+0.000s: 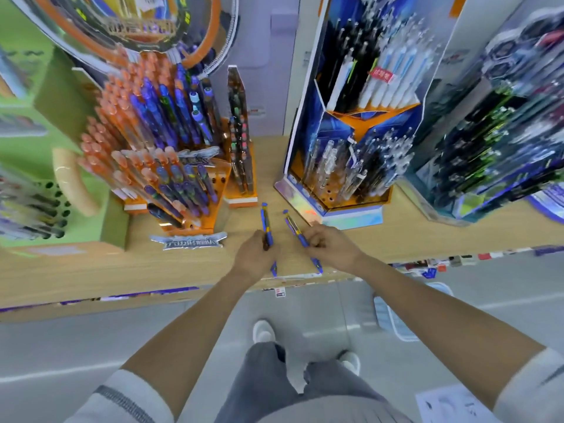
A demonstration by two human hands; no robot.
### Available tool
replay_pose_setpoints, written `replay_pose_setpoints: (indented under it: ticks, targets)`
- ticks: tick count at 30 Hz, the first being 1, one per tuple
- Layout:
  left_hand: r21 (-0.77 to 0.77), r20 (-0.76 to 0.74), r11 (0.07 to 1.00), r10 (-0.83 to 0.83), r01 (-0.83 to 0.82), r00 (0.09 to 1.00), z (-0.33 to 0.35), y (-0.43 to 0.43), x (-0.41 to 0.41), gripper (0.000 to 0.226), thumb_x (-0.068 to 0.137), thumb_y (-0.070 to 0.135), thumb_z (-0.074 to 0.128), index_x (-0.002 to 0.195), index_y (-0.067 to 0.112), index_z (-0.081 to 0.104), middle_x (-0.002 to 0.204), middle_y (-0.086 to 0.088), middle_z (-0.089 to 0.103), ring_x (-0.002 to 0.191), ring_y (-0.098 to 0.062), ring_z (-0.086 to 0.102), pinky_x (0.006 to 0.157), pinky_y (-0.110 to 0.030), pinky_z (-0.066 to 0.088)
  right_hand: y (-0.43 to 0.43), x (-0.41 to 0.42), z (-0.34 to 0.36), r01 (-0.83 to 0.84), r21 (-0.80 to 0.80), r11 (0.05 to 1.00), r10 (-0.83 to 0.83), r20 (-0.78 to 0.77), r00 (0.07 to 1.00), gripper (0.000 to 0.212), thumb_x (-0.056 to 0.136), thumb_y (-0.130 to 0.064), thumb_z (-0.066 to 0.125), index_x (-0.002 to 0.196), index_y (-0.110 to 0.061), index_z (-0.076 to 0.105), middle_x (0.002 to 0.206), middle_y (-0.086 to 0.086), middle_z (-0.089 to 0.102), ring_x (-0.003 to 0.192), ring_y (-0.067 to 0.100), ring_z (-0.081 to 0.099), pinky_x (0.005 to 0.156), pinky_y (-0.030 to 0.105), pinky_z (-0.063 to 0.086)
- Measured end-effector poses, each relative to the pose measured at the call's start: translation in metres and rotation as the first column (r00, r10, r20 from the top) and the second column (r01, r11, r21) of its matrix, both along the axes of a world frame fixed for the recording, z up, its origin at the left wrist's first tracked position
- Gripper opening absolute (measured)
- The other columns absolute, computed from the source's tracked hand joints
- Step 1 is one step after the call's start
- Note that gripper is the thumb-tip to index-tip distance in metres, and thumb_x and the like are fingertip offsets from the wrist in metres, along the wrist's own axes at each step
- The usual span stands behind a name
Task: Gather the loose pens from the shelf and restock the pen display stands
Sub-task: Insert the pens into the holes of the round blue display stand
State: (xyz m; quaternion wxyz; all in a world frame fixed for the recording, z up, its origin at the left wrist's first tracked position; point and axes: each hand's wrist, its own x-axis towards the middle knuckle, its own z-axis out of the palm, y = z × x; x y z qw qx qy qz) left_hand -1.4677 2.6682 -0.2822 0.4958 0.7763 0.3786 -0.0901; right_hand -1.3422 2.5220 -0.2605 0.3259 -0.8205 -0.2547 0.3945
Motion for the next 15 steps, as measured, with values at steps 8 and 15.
replay_pose_setpoints:
  ticks: [8, 15]
  targets:
    - [-0.13, 0.316, 0.99, -0.005, 0.049, 0.949, 0.037, -0.101, 0.033, 0.025, 0.093, 0.025, 0.044, 0.076, 0.007, 0.046, 0.062, -0.005, 0.048, 0.06, -0.023, 0.044, 0.064, -0.036, 0.036, -0.103, 0.018, 0.022, 0.141, 0.211, 0.967, -0.124, -0.092, 0.988, 0.031, 0.084, 0.01, 0.064, 0.083, -0.017, 0.049, 0.07, 0.007, 0.053, 0.062, 0.011, 0.051, 0.064, 0.028, 0.043]
    - [-0.118, 0.413, 0.968, -0.153, 0.219, 0.898, 0.049, -0.245, 0.095, 0.03, 0.092, 0.032, 0.046, 0.079, 0.005, 0.049, 0.055, -0.006, 0.051, 0.054, -0.024, 0.049, 0.064, -0.049, 0.048, -0.254, 0.056, 0.037, 0.38, 0.287, 0.879, -0.378, -0.065, 0.924, 0.023, 0.085, 0.002, 0.068, 0.085, -0.016, 0.053, 0.063, -0.003, 0.06, 0.055, 0.003, 0.056, 0.059, 0.023, 0.048]
